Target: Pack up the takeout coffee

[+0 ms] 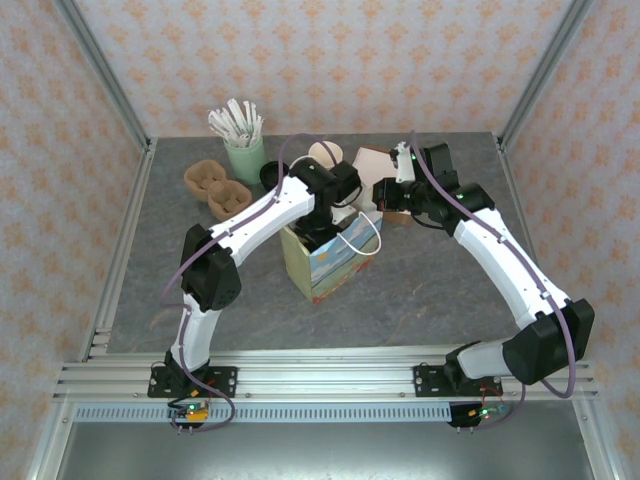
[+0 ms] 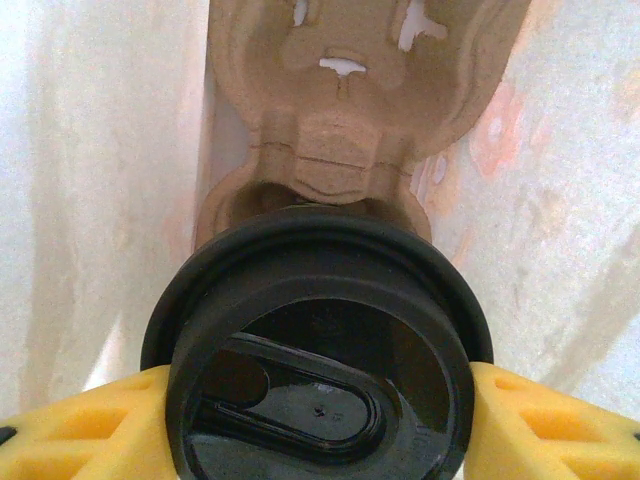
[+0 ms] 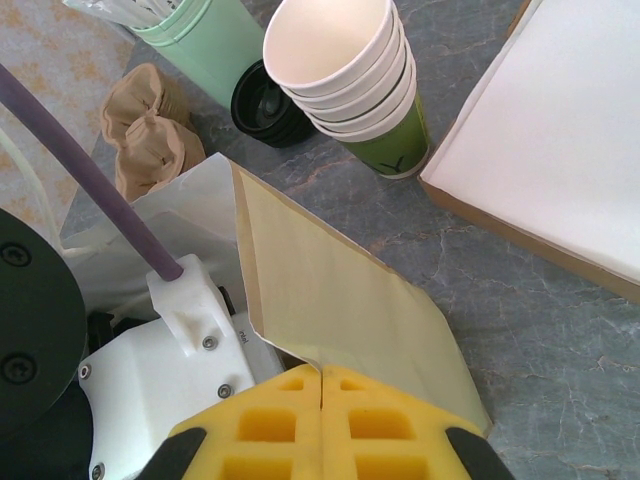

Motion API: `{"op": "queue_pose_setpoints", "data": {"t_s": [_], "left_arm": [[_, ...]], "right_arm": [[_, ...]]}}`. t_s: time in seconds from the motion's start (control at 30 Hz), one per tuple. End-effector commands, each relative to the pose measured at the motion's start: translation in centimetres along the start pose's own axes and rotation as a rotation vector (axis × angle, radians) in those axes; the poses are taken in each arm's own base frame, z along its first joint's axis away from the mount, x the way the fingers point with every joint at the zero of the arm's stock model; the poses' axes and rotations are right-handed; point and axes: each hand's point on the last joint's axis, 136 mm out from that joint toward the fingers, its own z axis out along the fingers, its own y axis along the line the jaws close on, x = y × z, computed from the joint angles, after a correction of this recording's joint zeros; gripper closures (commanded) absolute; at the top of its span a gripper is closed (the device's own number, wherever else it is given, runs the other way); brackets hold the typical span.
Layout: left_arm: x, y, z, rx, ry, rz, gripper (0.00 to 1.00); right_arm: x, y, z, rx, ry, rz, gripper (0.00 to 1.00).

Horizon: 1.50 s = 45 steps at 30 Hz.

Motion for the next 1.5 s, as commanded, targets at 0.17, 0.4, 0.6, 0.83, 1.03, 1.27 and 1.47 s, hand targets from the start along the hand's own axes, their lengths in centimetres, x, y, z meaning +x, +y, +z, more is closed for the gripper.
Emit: {"op": "queue_pose_setpoints", "data": {"t_s": [0.17, 0.4, 0.6, 0.83, 1.03, 1.27, 1.47], "left_arm": [[-0.5, 0.7, 2.1, -0.013, 0.016, 0.014, 0.44], [-0.4, 0.7, 2.4, -0.014, 0.022, 0.016, 0.44], [-0.6, 0.6, 3.1, -0.008, 0.030, 0.015, 0.44], [-0.7, 0.5, 4.6, 0.001, 0.052, 0.010, 0.44], [-1.0, 0.4, 5.6, 0.011, 0.065, 0.003, 0.44], [-1.4, 0.2, 6.1, 0.016, 0.061, -0.004, 0.44], [-1.6, 0.3, 5.5, 0.008, 0.040, -0.006, 0.43]], "right_arm": [[1.1, -0.7, 0.4, 0.038, 0.049, 0.005, 0.97], [1.2, -0.7, 0.5, 0.041, 0.052, 0.005, 0.97], [1.3, -0.7, 0.6, 0.040, 0.055, 0.008, 0.97], [1.4, -0.8, 0.5, 0.041, 0.053, 0.007, 0.97], [1.4, -0.8, 0.5, 0.041, 0.054, 0.008, 0.97], [1.7, -0.9, 0.7, 0.043, 0.060, 0.010, 0.97], [1.6, -1.0, 0.6, 0.047, 0.055, 0.009, 0.96]]}}
